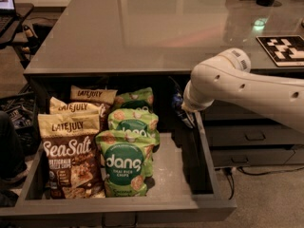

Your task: Pick blue chip bag from top drawer and place on counter

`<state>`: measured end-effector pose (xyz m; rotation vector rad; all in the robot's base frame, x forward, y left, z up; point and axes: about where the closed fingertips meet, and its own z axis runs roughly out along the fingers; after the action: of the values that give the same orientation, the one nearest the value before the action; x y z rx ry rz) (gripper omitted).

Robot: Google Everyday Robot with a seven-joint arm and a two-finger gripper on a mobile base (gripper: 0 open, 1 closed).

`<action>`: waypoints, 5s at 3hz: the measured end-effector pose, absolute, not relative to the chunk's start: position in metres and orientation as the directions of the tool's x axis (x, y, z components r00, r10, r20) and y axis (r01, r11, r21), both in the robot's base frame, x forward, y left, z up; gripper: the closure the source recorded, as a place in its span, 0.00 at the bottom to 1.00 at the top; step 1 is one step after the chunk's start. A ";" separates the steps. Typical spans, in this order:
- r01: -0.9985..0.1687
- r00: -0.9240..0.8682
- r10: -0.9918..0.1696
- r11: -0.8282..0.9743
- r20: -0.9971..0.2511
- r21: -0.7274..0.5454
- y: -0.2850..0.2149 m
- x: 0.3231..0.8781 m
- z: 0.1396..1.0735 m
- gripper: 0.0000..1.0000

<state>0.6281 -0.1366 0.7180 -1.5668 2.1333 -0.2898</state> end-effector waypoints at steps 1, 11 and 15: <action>-0.815 -0.267 -0.917 0.378 -0.295 -0.438 -0.143 0.622 0.756 1.00; -0.747 -0.333 -0.931 0.359 -0.153 -0.559 -0.167 0.529 0.927 1.00; -0.709 -0.206 -0.957 0.290 -0.206 -0.642 -0.148 0.618 0.928 1.00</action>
Offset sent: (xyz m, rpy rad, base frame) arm -0.0102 -0.0107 0.0595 0.0624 -0.0350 -0.0548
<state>0.6177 -0.1484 0.9276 -1.4837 1.9896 -0.5595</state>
